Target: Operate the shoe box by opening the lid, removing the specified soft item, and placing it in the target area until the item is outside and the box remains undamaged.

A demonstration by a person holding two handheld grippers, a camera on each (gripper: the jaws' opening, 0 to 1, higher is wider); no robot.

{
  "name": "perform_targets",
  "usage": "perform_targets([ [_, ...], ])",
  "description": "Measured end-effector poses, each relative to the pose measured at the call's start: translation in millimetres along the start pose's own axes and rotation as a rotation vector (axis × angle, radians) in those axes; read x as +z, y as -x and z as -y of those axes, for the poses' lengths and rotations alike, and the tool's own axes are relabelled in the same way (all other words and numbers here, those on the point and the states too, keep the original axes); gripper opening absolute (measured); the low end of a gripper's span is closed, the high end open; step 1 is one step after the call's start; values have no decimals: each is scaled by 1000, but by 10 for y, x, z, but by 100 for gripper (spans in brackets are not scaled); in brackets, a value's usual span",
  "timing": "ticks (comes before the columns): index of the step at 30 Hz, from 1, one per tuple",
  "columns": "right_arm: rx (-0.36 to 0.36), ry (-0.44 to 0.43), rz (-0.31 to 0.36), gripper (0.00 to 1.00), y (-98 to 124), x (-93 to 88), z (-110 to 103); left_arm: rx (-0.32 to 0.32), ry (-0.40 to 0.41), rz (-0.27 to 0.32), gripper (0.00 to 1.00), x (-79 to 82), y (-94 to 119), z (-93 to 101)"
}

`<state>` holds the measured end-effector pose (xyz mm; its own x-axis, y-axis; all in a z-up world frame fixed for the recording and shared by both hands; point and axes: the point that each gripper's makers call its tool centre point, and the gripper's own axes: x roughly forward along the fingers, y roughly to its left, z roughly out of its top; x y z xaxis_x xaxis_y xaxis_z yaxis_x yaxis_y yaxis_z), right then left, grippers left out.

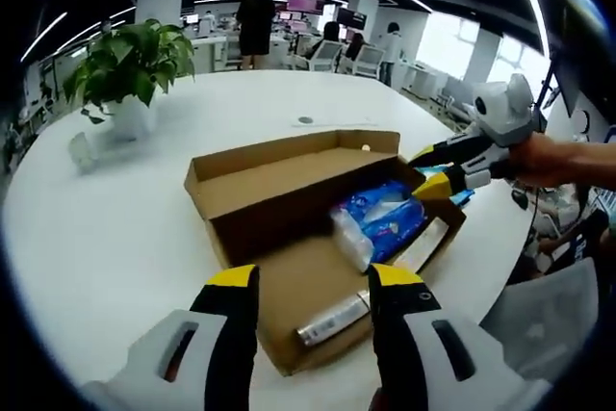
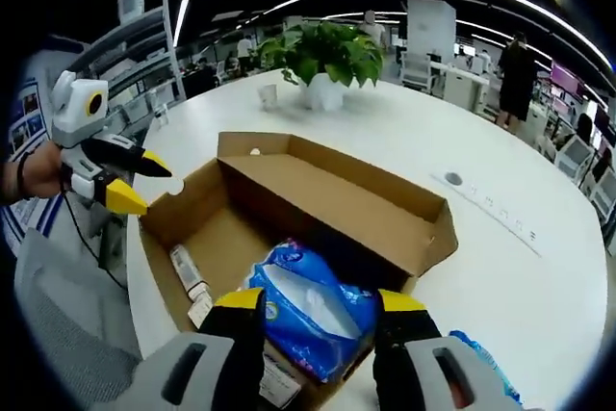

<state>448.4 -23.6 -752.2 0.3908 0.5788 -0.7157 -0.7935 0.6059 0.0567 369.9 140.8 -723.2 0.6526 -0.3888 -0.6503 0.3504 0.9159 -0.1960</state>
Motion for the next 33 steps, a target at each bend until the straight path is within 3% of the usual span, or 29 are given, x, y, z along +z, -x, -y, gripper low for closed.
perform_targets([
  [10,71,214,-143,49,-206,-80,-100,-12,22,3,46,-84,112,8],
  [23,150,339,-263,53,-538,-210,-247,-3,48,12,46,-190,250,-14],
  [33,182,398,-346,57,-751,-376,-223,4,69,18,46,-234,298,-30],
])
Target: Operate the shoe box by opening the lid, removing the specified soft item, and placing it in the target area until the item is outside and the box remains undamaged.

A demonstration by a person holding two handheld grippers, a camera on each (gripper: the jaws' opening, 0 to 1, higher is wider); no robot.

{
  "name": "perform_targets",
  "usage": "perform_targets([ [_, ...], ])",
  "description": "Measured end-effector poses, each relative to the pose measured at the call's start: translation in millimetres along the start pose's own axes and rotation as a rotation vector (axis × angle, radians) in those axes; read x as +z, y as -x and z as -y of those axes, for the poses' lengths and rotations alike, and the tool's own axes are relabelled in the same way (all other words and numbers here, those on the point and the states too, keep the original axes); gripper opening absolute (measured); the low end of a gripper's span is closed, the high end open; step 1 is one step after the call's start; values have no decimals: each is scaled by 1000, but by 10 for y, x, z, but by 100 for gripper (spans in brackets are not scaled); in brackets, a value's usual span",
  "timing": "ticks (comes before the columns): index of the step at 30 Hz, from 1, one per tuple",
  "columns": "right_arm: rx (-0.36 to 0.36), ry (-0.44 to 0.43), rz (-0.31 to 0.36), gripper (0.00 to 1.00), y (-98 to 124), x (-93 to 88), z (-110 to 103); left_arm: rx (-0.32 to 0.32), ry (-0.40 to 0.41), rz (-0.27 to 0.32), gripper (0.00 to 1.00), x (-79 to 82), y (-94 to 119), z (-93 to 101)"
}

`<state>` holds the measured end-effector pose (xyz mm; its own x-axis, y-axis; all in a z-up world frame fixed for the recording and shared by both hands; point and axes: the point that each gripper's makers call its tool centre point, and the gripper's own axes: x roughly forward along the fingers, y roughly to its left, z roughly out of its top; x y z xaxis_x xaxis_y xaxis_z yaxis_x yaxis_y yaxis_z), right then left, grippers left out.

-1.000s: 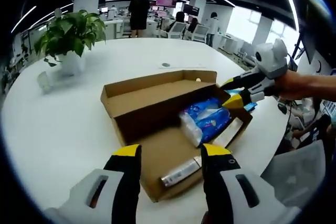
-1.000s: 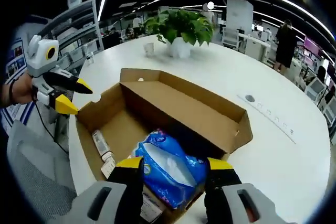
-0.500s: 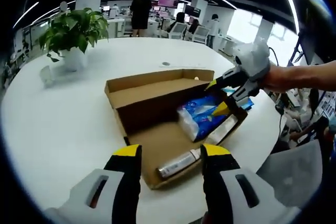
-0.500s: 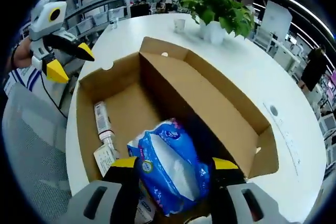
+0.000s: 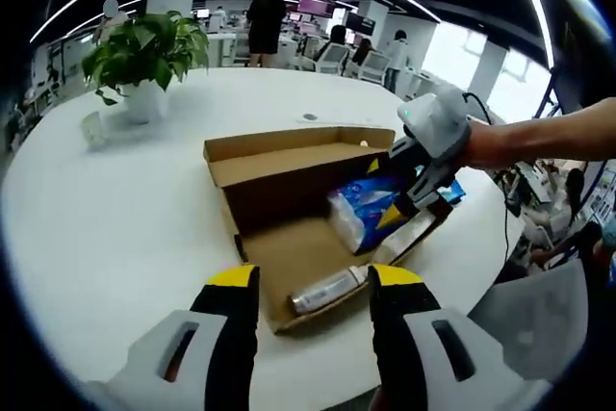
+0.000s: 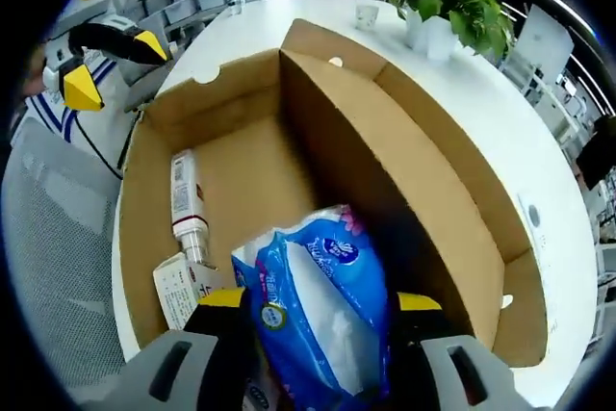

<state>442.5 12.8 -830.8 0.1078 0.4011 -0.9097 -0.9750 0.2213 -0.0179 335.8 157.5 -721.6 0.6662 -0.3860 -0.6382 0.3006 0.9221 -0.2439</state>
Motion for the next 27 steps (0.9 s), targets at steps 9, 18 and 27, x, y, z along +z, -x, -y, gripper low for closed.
perform_targets([
  [9,39,12,-39,61,-129,-19,10,0,8,-3,46,-6,-21,-41],
  [18,39,50,-70,63,-201,-65,0,2,17,-4,46,-27,-53,-60],
  [27,2,89,-65,44,-196,-62,41,3,41,-1,46,-73,-115,-7],
])
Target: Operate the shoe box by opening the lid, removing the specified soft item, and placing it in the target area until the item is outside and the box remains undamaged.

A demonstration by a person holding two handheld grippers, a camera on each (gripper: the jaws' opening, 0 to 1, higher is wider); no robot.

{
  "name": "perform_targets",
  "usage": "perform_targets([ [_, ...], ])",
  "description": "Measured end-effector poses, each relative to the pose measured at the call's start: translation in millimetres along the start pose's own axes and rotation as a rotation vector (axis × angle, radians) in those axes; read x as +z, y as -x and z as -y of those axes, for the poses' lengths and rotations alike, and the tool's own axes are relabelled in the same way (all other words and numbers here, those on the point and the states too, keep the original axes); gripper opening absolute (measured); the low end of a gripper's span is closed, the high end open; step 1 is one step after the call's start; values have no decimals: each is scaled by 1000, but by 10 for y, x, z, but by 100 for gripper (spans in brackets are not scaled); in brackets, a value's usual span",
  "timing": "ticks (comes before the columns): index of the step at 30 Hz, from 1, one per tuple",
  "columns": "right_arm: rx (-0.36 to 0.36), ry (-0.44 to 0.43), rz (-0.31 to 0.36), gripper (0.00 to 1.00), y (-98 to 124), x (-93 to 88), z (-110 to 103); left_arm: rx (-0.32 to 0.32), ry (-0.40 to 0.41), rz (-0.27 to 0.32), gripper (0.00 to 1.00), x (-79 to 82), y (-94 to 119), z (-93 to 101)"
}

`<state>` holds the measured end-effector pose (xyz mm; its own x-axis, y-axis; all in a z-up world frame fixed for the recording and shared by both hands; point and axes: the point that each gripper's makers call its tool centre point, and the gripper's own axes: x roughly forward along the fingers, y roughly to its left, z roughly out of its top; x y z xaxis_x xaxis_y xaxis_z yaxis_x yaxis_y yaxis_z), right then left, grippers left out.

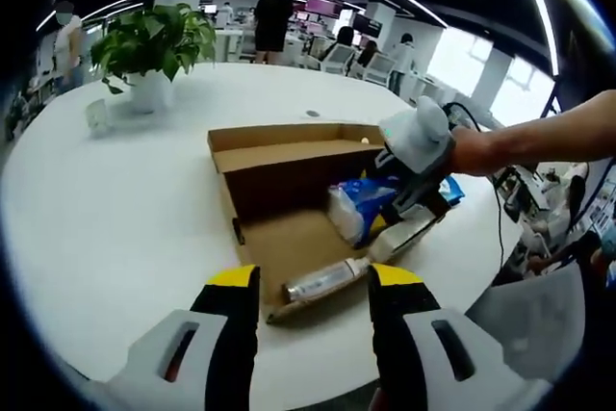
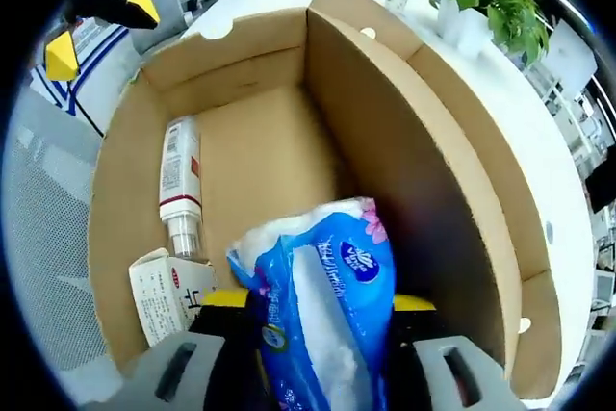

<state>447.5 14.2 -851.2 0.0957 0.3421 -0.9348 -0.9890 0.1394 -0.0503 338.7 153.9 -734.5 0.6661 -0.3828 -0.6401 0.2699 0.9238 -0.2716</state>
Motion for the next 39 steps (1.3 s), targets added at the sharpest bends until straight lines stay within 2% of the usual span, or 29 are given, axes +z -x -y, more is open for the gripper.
perform_targets([
  [6,-20,32,4,34,36,13,-13,4,11,4,46,-32,-22,86],
  [17,-40,17,57,31,194,124,-69,13,19,9,47,-63,-34,129],
  [24,-68,-5,121,31,445,276,-129,24,1,13,51,-101,-88,133],
  [39,-138,-36,241,31,995,449,-119,11,-6,30,51,-154,-165,342],
])
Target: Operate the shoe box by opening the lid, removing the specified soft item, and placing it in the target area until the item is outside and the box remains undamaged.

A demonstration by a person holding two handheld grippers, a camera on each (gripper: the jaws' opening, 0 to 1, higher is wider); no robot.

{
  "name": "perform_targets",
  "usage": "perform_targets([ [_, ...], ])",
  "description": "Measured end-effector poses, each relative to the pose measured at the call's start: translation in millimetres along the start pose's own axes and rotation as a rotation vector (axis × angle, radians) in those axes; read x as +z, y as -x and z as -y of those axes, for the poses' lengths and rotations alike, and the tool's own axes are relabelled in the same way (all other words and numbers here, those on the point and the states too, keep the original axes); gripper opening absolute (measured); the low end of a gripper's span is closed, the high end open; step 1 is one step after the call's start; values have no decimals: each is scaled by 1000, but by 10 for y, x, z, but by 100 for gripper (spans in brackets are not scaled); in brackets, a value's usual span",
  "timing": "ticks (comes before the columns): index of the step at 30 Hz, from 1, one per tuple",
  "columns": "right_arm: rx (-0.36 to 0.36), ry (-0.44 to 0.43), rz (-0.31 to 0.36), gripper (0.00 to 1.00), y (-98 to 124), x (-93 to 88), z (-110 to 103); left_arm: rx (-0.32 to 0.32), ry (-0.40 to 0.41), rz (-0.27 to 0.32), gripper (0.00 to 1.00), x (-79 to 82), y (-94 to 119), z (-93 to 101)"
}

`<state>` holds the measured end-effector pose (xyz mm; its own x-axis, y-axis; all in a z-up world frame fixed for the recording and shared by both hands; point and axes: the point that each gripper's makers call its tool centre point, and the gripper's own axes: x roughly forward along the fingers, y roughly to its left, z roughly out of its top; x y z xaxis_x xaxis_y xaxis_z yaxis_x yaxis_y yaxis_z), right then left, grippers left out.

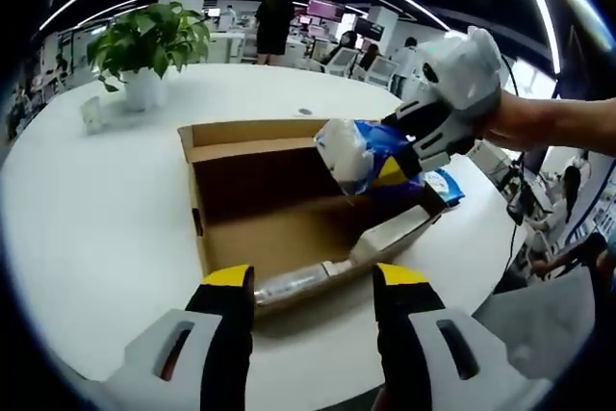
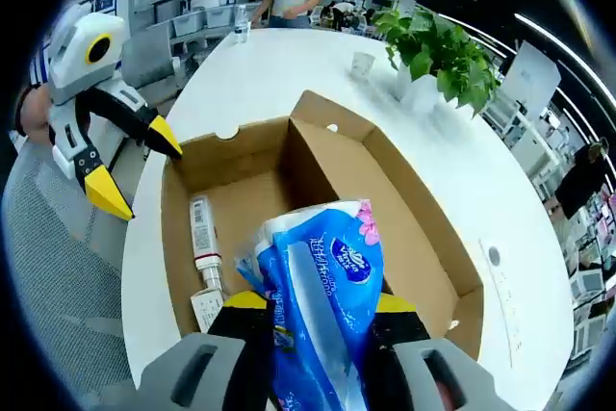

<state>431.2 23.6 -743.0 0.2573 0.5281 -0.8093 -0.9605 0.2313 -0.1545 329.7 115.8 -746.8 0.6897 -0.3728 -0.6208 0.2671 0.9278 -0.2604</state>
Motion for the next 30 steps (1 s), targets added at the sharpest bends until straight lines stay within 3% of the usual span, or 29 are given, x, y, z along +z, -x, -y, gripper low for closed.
perform_targets([
  [14,-46,17,39,32,398,-3,145,-18,-23,0,51,6,-93,123],
  [23,-82,6,26,32,673,-245,276,-35,-45,-2,51,29,-139,248],
  [30,-113,-28,6,32,897,-578,354,-56,-66,5,51,73,-180,369],
])
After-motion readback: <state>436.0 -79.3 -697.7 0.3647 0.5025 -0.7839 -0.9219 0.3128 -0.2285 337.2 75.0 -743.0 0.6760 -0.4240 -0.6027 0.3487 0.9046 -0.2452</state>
